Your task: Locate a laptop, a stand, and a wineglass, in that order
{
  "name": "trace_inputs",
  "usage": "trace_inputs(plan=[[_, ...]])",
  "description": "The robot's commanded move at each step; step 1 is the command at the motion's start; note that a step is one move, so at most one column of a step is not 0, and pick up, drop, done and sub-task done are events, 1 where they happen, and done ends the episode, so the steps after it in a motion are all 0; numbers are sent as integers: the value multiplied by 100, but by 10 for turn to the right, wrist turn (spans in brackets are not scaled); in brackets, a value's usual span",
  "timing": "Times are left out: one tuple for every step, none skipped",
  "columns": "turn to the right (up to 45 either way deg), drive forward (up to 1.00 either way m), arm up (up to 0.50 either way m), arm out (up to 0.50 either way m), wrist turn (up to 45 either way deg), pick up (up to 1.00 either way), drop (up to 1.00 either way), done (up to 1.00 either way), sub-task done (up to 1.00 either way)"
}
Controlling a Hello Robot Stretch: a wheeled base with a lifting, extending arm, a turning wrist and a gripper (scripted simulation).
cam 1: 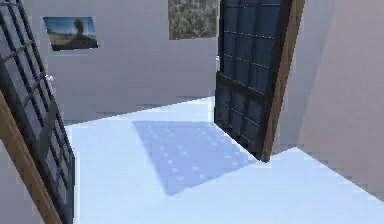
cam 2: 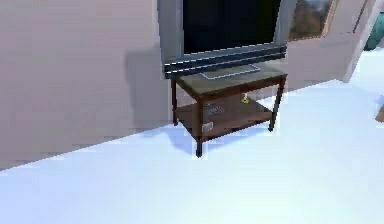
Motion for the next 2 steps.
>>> trace_inputs(plan=[[0, 100, 0, 0, 0, 0, 0, 0, 0], [-60, 0, 0, 0, 0, 0, 0, 0, 0]])
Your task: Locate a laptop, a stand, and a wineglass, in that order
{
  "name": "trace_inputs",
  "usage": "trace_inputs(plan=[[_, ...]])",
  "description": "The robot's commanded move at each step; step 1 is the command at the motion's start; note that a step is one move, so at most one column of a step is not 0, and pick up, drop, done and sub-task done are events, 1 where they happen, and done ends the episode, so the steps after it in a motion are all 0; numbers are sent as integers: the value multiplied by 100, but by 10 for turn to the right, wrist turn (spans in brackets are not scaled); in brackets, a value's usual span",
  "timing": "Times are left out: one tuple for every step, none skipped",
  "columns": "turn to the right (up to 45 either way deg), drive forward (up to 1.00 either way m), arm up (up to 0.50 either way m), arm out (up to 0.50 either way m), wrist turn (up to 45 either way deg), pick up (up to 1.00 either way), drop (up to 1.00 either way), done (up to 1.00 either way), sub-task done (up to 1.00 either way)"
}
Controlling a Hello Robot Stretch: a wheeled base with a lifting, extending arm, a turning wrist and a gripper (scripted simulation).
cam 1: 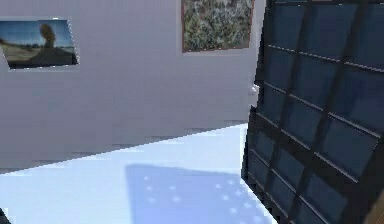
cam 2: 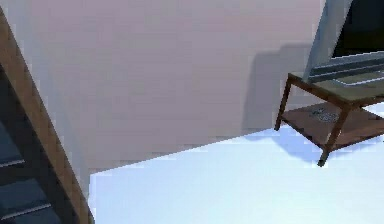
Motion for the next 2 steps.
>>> trace_inputs(plan=[[0, 15, 0, 0, 0, 0, 0, 0, 0], [0, 100, 0, 0, 0, 0, 0, 0, 0]])
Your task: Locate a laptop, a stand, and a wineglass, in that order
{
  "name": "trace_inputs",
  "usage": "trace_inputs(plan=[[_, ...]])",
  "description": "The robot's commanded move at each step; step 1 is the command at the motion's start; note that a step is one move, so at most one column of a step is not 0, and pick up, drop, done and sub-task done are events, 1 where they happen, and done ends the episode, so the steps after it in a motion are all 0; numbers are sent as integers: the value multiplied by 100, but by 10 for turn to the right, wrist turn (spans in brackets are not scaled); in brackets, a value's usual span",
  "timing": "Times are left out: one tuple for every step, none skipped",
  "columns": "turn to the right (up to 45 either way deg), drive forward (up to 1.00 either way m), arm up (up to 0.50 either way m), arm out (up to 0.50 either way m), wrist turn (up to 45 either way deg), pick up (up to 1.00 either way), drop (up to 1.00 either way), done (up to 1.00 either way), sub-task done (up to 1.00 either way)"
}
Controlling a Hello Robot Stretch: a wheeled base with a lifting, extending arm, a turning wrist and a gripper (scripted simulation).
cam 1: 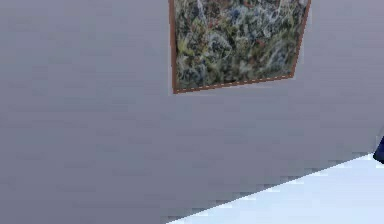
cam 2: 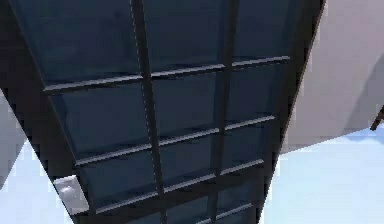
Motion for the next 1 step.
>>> trace_inputs(plan=[[0, 30, 0, 0, 0, 0, 0, 0, 0]])
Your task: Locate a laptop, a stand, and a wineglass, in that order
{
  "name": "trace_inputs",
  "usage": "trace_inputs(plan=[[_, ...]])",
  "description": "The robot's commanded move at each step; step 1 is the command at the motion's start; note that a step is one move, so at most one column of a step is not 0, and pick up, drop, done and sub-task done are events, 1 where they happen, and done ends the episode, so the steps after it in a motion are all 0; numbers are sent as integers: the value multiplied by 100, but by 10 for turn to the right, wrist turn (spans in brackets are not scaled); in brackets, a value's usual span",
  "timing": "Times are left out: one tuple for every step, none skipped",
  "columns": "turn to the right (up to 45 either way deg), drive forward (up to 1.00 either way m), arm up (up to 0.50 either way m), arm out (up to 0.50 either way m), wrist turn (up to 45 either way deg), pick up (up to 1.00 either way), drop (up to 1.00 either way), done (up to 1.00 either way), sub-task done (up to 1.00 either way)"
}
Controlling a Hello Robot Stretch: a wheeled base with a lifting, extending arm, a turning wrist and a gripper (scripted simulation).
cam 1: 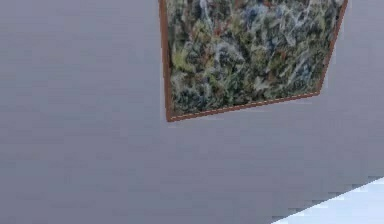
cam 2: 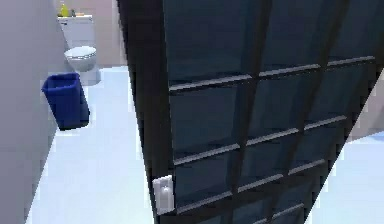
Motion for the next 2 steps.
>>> trace_inputs(plan=[[270, 0, 0, 0, 0, 0, 0, 0, 0], [0, 35, 0, 0, 0, 0, 0, 0, 0]])
